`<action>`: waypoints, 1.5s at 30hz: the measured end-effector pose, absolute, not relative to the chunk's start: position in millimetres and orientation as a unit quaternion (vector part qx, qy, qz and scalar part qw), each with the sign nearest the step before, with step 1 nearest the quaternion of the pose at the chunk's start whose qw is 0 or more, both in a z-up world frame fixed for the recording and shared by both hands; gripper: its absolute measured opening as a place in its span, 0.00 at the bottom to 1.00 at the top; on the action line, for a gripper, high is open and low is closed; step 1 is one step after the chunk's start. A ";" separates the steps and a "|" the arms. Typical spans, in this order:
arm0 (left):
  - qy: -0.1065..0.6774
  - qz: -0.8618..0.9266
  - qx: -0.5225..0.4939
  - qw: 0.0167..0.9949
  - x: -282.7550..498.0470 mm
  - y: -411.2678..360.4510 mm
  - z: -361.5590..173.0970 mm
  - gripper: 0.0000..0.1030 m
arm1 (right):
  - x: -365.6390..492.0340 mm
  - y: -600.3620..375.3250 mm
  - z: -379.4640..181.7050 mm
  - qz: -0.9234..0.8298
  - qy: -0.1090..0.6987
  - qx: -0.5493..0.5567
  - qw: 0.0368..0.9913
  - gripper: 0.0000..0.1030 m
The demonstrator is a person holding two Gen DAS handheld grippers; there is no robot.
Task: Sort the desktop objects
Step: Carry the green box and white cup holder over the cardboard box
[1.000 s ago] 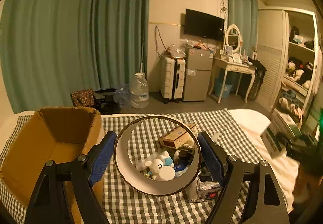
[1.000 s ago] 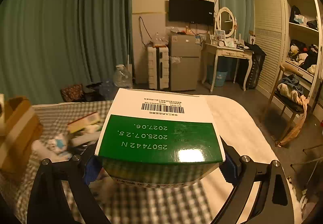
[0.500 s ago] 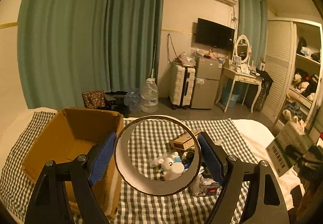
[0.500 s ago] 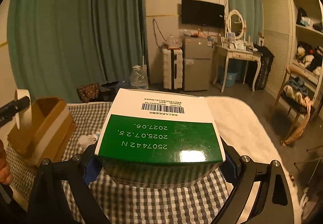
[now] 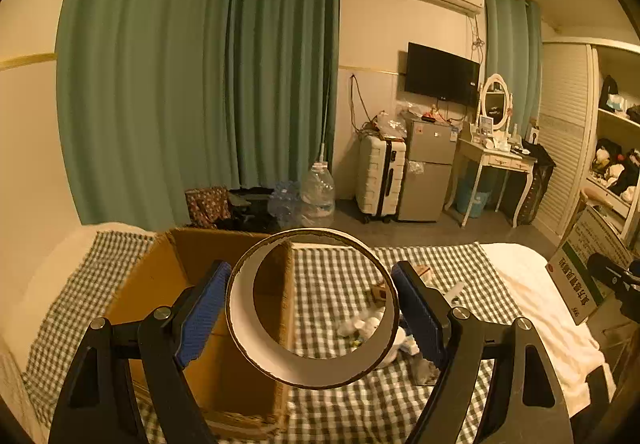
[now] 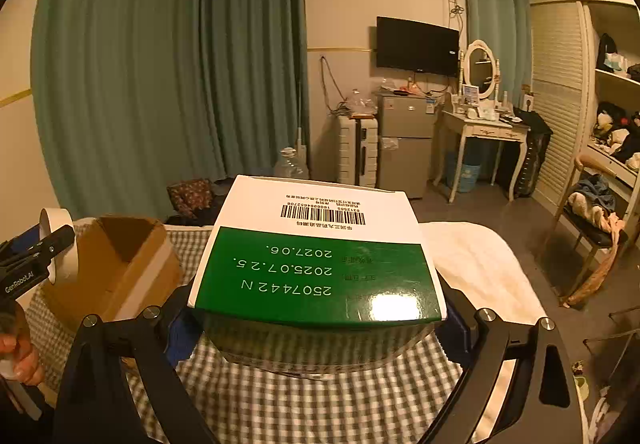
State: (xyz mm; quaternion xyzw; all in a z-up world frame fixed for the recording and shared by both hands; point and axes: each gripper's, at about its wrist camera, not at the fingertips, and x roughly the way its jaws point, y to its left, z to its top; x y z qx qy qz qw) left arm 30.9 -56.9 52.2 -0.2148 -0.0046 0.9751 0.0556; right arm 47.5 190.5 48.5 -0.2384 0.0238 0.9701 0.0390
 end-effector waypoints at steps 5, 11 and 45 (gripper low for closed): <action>0.016 0.981 -0.192 0.034 34.1 -78.4 66.7 0.82 | 39.1 162.5 57.6 0.971 0.020 -0.237 0.022 0.92; -0.004 0.981 -0.193 0.022 27.9 -112.7 73.1 0.82 | 34.3 127.4 64.6 0.973 0.013 -0.231 -0.002 0.92; -0.079 0.960 -0.269 -0.015 -14.4 -253.3 8.8 0.82 | -30.4 -64.1 35.9 0.956 -0.063 -0.253 -0.134 0.92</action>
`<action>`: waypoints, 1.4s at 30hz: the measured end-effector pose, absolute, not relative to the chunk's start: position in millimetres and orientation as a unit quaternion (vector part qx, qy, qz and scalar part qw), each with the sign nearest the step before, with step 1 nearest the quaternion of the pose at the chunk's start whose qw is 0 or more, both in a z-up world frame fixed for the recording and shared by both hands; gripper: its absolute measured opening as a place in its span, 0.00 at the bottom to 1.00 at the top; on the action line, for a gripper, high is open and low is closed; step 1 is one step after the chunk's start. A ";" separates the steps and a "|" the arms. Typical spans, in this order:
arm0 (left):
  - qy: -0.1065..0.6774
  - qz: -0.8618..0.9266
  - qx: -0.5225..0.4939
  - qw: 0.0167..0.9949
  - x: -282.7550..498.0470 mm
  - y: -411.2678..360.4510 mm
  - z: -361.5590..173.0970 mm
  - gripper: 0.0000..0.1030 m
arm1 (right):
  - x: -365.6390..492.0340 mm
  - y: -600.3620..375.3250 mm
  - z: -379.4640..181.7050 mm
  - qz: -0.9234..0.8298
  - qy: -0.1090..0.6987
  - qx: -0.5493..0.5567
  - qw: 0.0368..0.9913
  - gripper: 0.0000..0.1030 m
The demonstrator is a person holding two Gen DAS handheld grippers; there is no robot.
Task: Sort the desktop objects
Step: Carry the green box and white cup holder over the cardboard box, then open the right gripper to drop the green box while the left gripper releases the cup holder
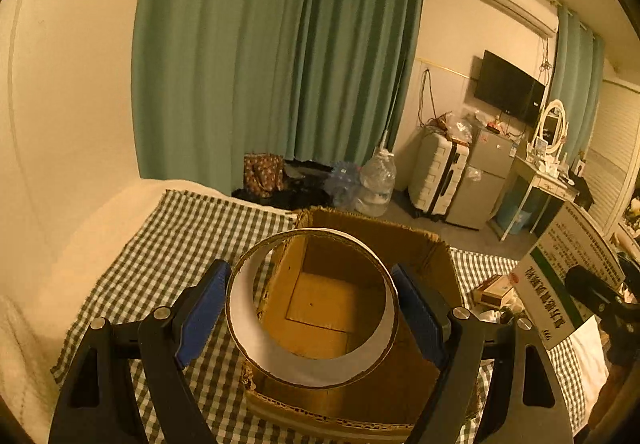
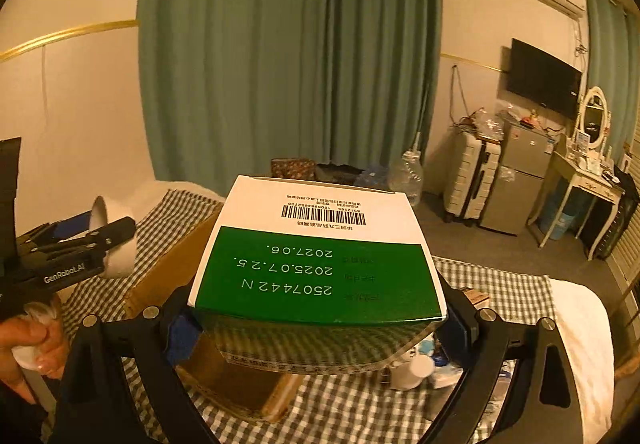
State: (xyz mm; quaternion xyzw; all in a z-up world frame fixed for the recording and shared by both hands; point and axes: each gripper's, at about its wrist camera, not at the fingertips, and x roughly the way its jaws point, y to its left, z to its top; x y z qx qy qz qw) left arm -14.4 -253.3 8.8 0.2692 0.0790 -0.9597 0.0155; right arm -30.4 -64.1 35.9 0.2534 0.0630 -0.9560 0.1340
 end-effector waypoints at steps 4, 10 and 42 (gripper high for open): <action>0.074 -0.957 0.281 0.010 -23.2 -253.3 -4.0 0.82 | -40.3 -75.1 25.9 -0.952 0.065 0.262 0.144 0.92; 0.068 -0.950 0.305 0.002 -36.5 -251.1 -28.4 0.82 | -56.2 -93.7 4.1 -0.943 0.078 0.280 0.160 0.92; -0.013 -0.932 0.361 0.014 -76.5 -227.3 -82.2 0.84 | -136.0 -135.7 -72.0 -0.906 0.101 0.353 0.212 0.92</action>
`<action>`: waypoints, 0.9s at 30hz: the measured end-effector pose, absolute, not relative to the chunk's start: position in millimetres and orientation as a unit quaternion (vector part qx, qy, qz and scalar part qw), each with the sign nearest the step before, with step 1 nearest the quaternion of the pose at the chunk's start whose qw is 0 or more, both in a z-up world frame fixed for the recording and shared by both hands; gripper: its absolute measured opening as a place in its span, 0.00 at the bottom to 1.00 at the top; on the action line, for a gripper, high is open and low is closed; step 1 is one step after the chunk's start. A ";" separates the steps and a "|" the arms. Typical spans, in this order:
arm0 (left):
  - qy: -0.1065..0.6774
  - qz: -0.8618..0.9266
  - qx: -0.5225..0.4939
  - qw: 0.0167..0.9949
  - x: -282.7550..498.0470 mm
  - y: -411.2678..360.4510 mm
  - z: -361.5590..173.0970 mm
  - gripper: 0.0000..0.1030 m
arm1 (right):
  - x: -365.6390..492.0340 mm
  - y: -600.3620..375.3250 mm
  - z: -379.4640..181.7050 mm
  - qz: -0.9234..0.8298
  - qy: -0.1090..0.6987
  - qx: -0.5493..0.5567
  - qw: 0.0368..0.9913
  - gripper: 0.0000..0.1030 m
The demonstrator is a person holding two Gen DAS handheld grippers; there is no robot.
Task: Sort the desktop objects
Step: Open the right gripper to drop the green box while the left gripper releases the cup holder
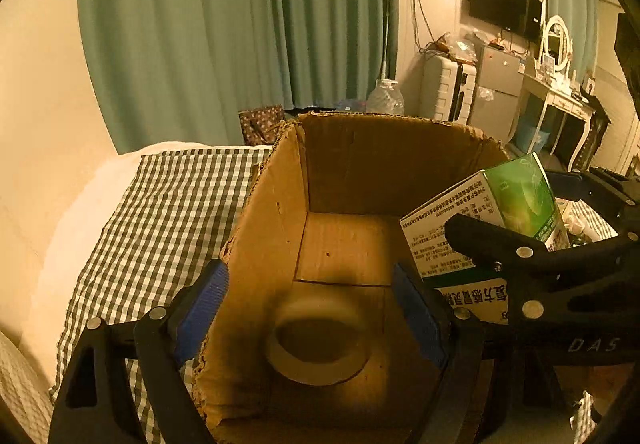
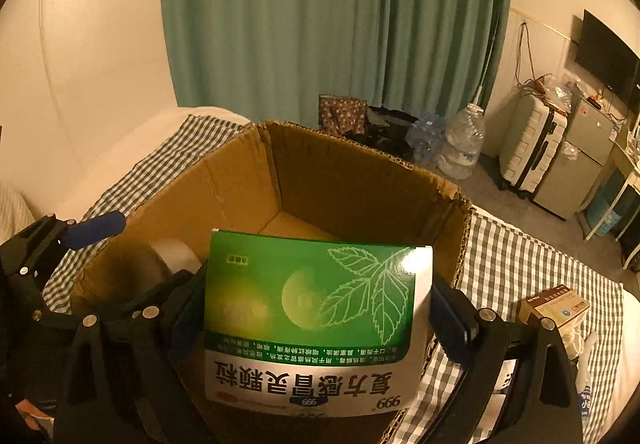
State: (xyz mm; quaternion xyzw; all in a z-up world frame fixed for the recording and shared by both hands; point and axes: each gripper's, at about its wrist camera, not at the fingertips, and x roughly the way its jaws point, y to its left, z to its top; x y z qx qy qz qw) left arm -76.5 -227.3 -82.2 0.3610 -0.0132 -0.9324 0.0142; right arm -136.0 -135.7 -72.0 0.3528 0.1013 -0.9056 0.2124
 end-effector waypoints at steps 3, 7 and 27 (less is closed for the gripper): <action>0.004 -0.929 0.371 0.004 -79.0 -228.4 -85.6 0.84 | -138.3 -136.4 -72.6 -0.904 0.099 0.355 0.215 0.92; -0.005 -0.929 0.369 0.013 -78.1 -226.5 -83.3 0.86 | -135.8 -132.9 -68.6 -0.906 0.090 0.352 0.219 0.92; -0.029 -0.950 0.311 0.032 -53.2 -210.6 -14.8 0.97 | -98.5 -89.4 10.7 -0.933 0.045 0.293 0.205 0.95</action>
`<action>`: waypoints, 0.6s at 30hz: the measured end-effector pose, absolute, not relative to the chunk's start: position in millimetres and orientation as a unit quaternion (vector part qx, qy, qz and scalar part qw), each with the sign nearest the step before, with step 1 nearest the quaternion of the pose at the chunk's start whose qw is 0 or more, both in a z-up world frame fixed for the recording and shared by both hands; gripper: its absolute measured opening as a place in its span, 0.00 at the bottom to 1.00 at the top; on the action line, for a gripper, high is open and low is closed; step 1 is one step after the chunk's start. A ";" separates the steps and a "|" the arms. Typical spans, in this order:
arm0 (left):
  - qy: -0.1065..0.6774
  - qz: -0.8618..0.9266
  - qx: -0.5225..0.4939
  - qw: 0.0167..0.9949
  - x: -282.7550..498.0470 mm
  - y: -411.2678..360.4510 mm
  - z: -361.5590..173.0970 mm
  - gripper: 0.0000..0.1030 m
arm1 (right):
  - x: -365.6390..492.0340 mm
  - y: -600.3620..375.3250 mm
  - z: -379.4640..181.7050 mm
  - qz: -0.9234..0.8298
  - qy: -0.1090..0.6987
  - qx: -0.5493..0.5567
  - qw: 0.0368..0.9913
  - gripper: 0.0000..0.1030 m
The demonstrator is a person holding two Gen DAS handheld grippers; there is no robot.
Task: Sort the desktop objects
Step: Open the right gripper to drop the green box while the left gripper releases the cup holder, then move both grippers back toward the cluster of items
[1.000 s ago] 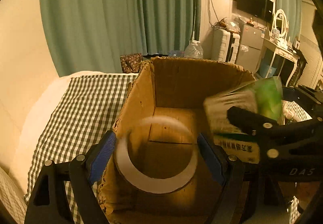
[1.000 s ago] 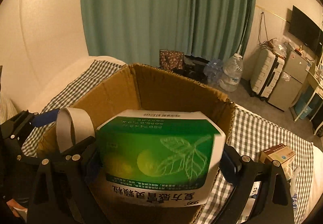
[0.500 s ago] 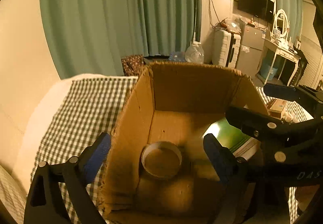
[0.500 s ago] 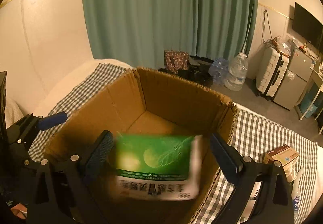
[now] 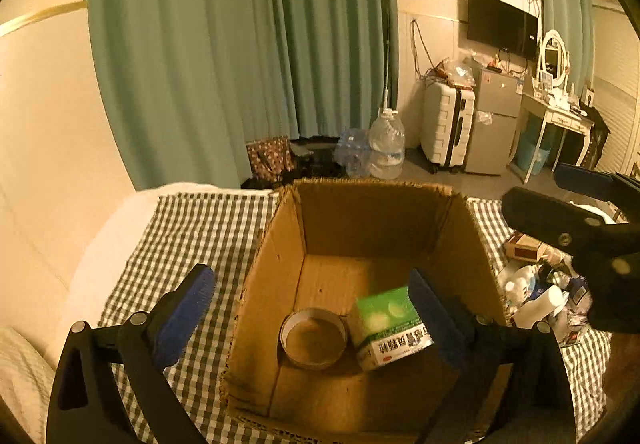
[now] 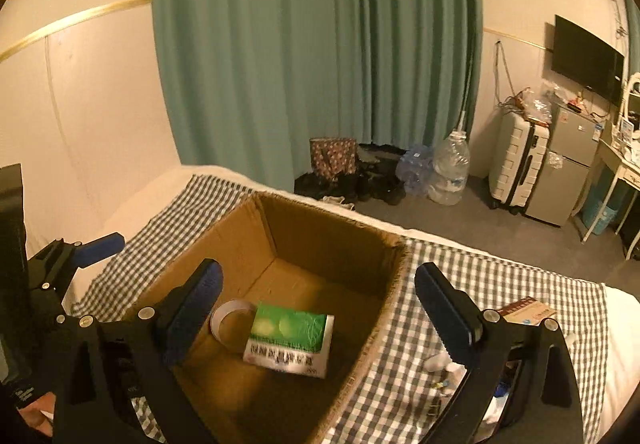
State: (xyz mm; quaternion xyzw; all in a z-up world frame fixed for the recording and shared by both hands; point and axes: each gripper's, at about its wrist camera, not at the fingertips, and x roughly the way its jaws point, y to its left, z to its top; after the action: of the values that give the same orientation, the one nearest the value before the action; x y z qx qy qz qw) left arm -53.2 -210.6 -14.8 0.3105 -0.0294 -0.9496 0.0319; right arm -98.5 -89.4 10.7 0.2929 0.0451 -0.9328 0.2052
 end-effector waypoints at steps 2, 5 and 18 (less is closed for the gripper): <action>-0.028 -0.951 0.305 0.034 -49.9 -207.8 -6.2 0.98 | -91.8 -82.2 19.9 -0.936 0.039 0.287 0.201 0.95; -0.018 -0.955 0.293 0.035 -44.2 -203.2 6.4 1.00 | -81.2 -71.4 32.9 -0.941 0.035 0.276 0.194 0.98; -0.007 -0.965 0.257 0.046 -23.0 -165.2 52.1 1.00 | -40.9 -1.4 72.6 -0.956 0.030 0.246 0.159 1.00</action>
State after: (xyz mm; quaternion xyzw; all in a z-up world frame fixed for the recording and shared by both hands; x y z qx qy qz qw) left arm -23.0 -165.2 52.1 0.2571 -0.0069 -0.9653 0.0461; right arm -40.9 -1.4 72.6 0.2458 0.0301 -0.9557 0.1592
